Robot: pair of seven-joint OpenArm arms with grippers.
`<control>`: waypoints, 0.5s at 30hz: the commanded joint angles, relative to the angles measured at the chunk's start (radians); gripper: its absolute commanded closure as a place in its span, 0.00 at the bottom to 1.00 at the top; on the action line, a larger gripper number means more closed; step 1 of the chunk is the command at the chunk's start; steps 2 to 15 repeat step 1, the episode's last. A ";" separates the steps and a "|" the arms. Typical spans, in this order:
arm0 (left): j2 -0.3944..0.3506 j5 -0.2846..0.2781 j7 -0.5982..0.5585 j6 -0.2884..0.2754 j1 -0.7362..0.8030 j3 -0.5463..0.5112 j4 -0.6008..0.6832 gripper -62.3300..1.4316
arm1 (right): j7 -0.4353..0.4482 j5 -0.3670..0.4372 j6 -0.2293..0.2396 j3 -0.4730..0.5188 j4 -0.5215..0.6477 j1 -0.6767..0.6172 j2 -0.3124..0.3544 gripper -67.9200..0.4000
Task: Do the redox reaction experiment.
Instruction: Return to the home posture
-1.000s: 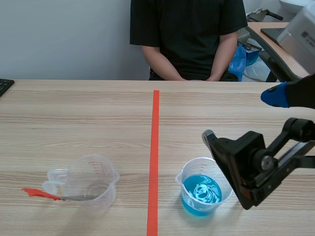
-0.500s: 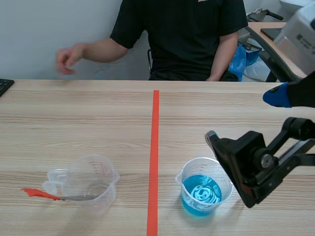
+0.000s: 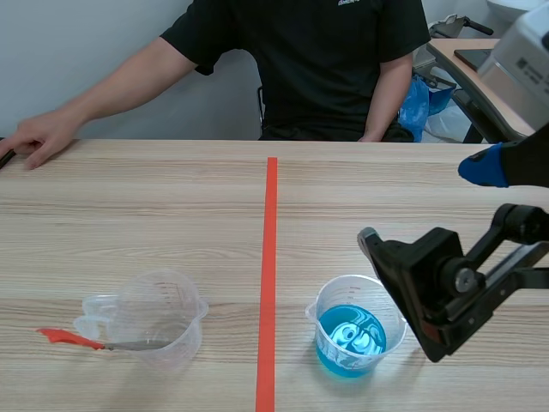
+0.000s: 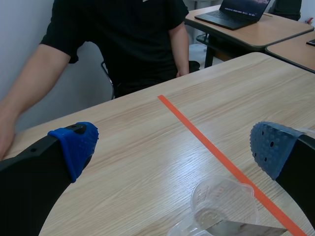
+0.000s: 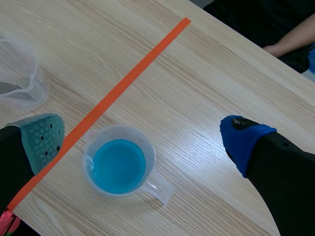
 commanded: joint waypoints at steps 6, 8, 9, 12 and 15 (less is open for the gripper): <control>0.002 -0.011 -0.011 -0.002 -0.003 0.000 0.008 0.00 | 0.010 0.006 -0.001 0.001 0.005 0.003 0.006 0.00; 0.002 -0.011 -0.011 -0.002 -0.003 0.000 0.008 0.00 | 0.010 0.006 -0.001 0.001 0.005 0.003 0.006 0.00; 0.002 -0.011 -0.011 -0.002 -0.003 0.000 0.008 0.00 | 0.010 0.006 -0.001 0.001 0.005 0.003 0.006 0.00; 0.002 -0.011 -0.011 -0.002 -0.003 0.000 0.008 0.00 | 0.010 0.006 -0.001 0.001 0.005 0.003 0.006 0.00; 0.002 -0.011 -0.011 -0.002 -0.003 0.000 0.008 0.00 | 0.010 0.006 -0.001 0.001 0.005 0.003 0.006 0.00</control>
